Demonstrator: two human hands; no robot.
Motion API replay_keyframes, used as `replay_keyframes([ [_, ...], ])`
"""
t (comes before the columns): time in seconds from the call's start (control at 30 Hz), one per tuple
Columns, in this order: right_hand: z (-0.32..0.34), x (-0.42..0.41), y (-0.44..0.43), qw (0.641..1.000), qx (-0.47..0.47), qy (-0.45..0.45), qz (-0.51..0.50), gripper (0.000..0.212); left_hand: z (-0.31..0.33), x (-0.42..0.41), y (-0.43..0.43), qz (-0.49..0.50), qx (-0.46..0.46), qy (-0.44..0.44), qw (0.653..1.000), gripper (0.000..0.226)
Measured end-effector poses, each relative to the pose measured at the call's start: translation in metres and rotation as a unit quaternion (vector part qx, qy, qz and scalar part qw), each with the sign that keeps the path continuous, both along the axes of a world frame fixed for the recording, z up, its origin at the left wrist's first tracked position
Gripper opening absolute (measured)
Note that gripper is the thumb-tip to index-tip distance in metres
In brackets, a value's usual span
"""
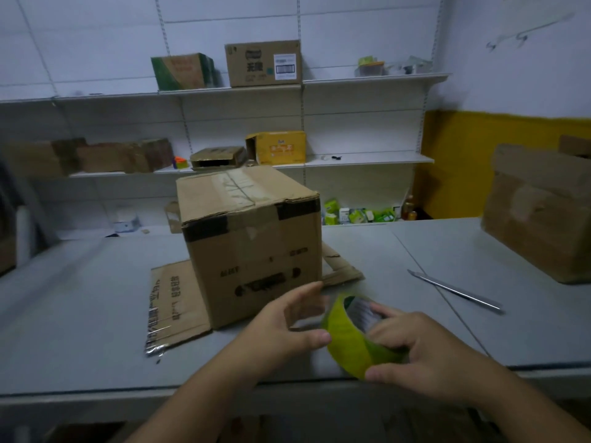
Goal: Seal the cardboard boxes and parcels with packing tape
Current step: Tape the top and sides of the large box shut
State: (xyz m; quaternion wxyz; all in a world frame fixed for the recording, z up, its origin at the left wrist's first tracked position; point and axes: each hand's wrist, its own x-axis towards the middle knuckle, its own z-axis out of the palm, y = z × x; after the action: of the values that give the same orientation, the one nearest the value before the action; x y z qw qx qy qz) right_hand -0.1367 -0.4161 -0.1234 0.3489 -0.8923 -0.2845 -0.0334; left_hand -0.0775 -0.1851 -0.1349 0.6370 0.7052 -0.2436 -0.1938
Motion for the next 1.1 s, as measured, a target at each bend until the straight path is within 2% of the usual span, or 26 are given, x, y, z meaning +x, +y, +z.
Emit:
replay_keyframes([
  [0.07, 0.004, -0.005, 0.005, 1.000, 0.003, -0.003, 0.008, 0.028, 0.003, -0.003, -0.001, 0.009, -0.037, 0.009, 0.999, 0.070],
  [0.13, 0.008, -0.008, 0.009, 1.000, 0.001, -0.004, 0.021, 0.018, 0.009, -0.004, 0.001, 0.026, -0.061, 0.029, 0.997, 0.063],
  [0.2, 0.013, -0.011, 0.013, 0.999, -0.010, -0.012, 0.041, 0.022, 0.012, -0.001, 0.005, 0.012, -0.054, 0.049, 0.997, 0.066],
  [0.3, 0.019, -0.015, 0.019, 0.997, -0.025, -0.023, 0.074, 0.023, 0.017, -0.001, 0.011, -0.062, -0.081, 0.133, 0.986, 0.078],
  [0.33, 0.021, -0.016, 0.022, 0.996, -0.023, -0.020, 0.090, 0.019, 0.018, -0.001, 0.011, -0.079, -0.100, 0.156, 0.979, 0.073],
  [0.43, 0.023, -0.017, 0.025, 0.992, 0.001, -0.010, 0.127, 0.013, 0.018, 0.000, 0.008, -0.053, -0.120, 0.171, 0.977, 0.032],
  [0.53, 0.027, -0.019, 0.026, 0.991, 0.024, -0.007, 0.135, 0.015, 0.014, 0.001, 0.004, -0.016, -0.133, 0.150, 0.980, 0.017],
  [0.67, 0.035, -0.018, 0.027, 0.992, 0.007, 0.015, 0.127, 0.008, 0.021, -0.001, 0.004, 0.007, -0.168, 0.127, 0.978, 0.009],
  [0.77, 0.040, -0.015, 0.024, 0.995, -0.002, 0.013, 0.102, 0.010, 0.030, -0.004, 0.006, 0.089, -0.123, 0.018, 0.988, 0.005],
  [0.8, 0.042, -0.014, 0.023, 0.997, -0.002, 0.016, 0.080, 0.019, 0.034, -0.005, 0.006, 0.128, -0.114, -0.023, 0.985, 0.005],
  [0.87, 0.046, -0.009, 0.022, 0.999, 0.019, 0.009, 0.046, 0.037, 0.040, -0.008, 0.005, 0.205, -0.109, -0.090, 0.969, 0.009],
  [0.97, 0.056, -0.004, 0.025, 0.999, 0.005, -0.040, 0.028, 0.026, 0.050, -0.016, 0.005, 0.284, -0.123, -0.131, 0.942, 0.013],
  [1.0, 0.059, -0.003, 0.023, 0.999, -0.004, -0.040, 0.017, 0.030, 0.054, -0.016, 0.010, 0.311, -0.139, -0.123, 0.932, 0.012],
  [1.1, 0.060, 0.000, 0.009, 0.999, -0.022, -0.030, -0.024, 0.067, 0.070, -0.014, 0.038, 0.382, -0.185, -0.091, 0.901, 0.006],
])
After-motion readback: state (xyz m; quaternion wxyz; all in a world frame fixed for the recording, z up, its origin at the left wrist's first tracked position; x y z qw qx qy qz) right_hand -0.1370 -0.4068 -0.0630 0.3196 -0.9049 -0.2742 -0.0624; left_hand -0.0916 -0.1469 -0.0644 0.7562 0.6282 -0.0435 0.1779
